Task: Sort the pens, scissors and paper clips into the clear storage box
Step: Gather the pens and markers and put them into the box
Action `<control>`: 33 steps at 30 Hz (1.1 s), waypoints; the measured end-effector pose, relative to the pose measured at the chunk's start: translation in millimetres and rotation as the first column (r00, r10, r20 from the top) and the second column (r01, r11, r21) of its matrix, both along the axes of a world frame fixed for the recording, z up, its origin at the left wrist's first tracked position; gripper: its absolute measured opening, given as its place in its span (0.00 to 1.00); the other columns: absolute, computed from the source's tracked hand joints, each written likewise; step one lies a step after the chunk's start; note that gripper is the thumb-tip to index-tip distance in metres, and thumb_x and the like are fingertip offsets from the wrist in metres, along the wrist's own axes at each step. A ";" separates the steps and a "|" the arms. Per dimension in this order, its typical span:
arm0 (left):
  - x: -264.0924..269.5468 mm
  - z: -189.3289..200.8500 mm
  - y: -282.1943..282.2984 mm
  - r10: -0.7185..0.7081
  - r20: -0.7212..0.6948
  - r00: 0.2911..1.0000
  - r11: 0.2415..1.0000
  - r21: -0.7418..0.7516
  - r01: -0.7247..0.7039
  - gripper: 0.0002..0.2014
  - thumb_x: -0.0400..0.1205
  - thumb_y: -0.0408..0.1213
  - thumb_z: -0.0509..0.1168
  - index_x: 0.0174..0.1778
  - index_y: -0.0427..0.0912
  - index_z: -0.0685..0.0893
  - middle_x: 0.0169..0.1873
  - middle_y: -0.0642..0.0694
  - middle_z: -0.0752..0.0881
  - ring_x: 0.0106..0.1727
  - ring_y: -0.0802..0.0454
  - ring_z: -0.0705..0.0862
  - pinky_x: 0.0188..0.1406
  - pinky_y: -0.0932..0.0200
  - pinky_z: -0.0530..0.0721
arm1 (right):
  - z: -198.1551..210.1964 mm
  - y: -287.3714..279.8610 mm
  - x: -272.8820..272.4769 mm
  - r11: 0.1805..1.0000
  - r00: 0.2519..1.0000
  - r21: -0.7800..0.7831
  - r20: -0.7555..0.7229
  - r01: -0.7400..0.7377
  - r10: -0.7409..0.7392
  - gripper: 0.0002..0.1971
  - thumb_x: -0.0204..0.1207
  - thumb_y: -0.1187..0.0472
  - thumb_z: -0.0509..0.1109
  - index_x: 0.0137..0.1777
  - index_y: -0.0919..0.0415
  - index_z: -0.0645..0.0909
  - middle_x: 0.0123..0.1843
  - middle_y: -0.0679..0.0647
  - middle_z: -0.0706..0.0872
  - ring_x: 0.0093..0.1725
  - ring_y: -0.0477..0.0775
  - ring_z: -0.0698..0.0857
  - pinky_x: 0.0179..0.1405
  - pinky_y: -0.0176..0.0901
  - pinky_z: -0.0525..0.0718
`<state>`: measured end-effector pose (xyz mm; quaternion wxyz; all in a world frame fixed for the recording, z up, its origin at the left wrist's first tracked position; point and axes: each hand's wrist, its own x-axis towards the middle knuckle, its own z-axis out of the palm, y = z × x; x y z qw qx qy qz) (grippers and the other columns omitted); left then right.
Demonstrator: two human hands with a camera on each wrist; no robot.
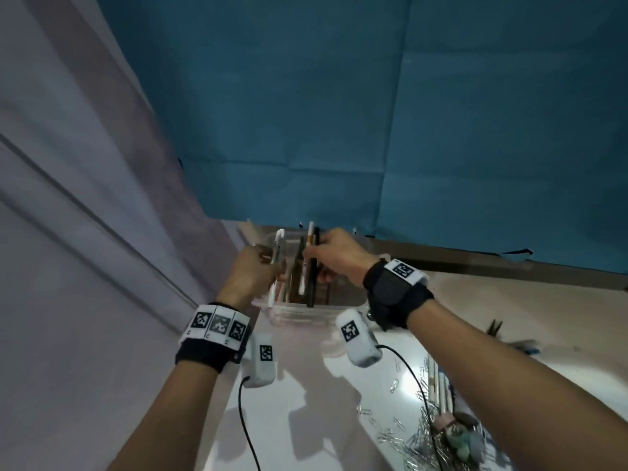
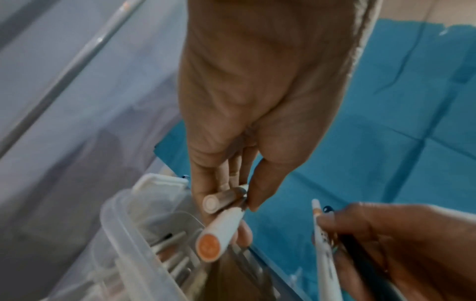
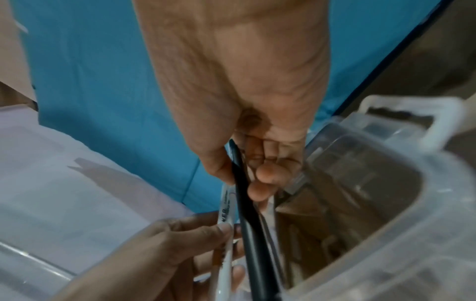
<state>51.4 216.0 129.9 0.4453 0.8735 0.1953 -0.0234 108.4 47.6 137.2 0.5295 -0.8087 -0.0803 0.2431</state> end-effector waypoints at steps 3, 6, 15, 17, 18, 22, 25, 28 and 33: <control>18.4 -10.8 23.9 0.030 -0.060 0.998 0.995 0.097 -0.024 0.02 0.75 0.30 0.72 0.41 0.39 0.89 0.37 0.40 0.92 0.44 0.40 0.92 0.49 0.45 0.91 | -0.3 34.1 15.2 0.999 1.000 -0.034 -0.014 -0.004 0.003 0.13 0.82 0.59 0.68 0.51 0.71 0.84 0.31 0.59 0.86 0.22 0.53 0.83 0.18 0.38 0.81; 29.9 -28.3 38.5 0.032 -0.119 0.992 0.973 0.231 -0.004 0.13 0.76 0.33 0.67 0.55 0.35 0.88 0.53 0.35 0.91 0.56 0.36 0.89 0.59 0.46 0.87 | -11.4 47.1 20.1 0.992 0.998 -0.108 -0.031 -0.066 0.063 0.14 0.82 0.52 0.69 0.52 0.66 0.82 0.36 0.59 0.83 0.29 0.56 0.83 0.24 0.43 0.86; -3.3 -13.2 -24.9 -0.142 0.130 0.981 0.979 0.164 0.120 0.08 0.85 0.29 0.65 0.52 0.37 0.90 0.44 0.44 0.91 0.40 0.55 0.88 0.41 0.65 0.85 | -12.7 -29.1 24.2 0.991 0.995 -0.125 -0.099 -0.039 0.027 0.13 0.83 0.62 0.69 0.49 0.76 0.80 0.33 0.67 0.85 0.24 0.58 0.85 0.25 0.46 0.89; -8.9 -14.1 -56.0 -0.230 0.138 0.963 0.971 -0.037 0.238 0.07 0.86 0.28 0.64 0.54 0.34 0.88 0.42 0.41 0.92 0.36 0.55 0.90 0.37 0.67 0.87 | -7.4 -56.5 17.8 0.995 0.997 -0.103 -0.074 -0.002 -0.006 0.14 0.83 0.62 0.69 0.51 0.78 0.80 0.32 0.68 0.85 0.24 0.59 0.85 0.26 0.46 0.87; -11.8 -15.1 -73.5 -0.287 0.139 0.948 0.944 -0.126 0.305 0.07 0.86 0.28 0.65 0.56 0.34 0.87 0.42 0.39 0.92 0.37 0.54 0.91 0.39 0.64 0.89 | -7.1 -71.7 15.3 0.994 0.999 -0.107 -0.052 0.007 -0.013 0.15 0.83 0.62 0.69 0.51 0.79 0.81 0.33 0.69 0.85 0.25 0.60 0.84 0.25 0.45 0.86; -26.9 -28.9 -145.1 -0.553 0.093 0.828 0.777 -0.301 0.553 0.04 0.86 0.31 0.66 0.51 0.42 0.87 0.42 0.38 0.92 0.40 0.47 0.92 0.38 0.60 0.87 | -15.0 -140.2 -3.2 0.984 0.999 -0.176 -0.026 0.017 -0.021 0.13 0.84 0.61 0.67 0.47 0.74 0.83 0.36 0.70 0.88 0.29 0.60 0.85 0.28 0.45 0.84; -34.1 -57.2 -185.3 -0.635 -0.041 0.772 0.741 -0.315 0.593 0.05 0.87 0.31 0.65 0.52 0.36 0.86 0.40 0.38 0.91 0.38 0.48 0.90 0.34 0.62 0.87 | -39.5 -185.3 -19.5 0.964 0.994 -0.264 -0.111 -0.020 -0.010 0.12 0.84 0.60 0.67 0.47 0.70 0.85 0.36 0.67 0.90 0.26 0.56 0.86 0.28 0.44 0.84; -37.1 -99.1 -213.4 -0.601 -0.179 0.779 0.797 -0.200 0.569 0.07 0.86 0.28 0.64 0.49 0.30 0.88 0.40 0.35 0.91 0.38 0.40 0.91 0.36 0.53 0.90 | -73.9 -219.2 -40.6 0.926 0.981 -0.371 -0.193 -0.064 -0.010 0.09 0.81 0.61 0.70 0.48 0.69 0.85 0.35 0.68 0.89 0.24 0.55 0.82 0.24 0.42 0.80; -50.3 -153.1 -250.5 -0.434 -0.274 0.858 0.897 -0.043 0.440 0.03 0.82 0.31 0.67 0.45 0.39 0.86 0.44 0.39 0.90 0.44 0.43 0.89 0.45 0.49 0.89 | -123.9 -222.9 -72.7 0.758 0.992 -0.644 -0.119 -0.100 0.030 0.10 0.78 0.63 0.72 0.58 0.62 0.83 0.39 0.59 0.90 0.37 0.57 0.90 0.34 0.43 0.87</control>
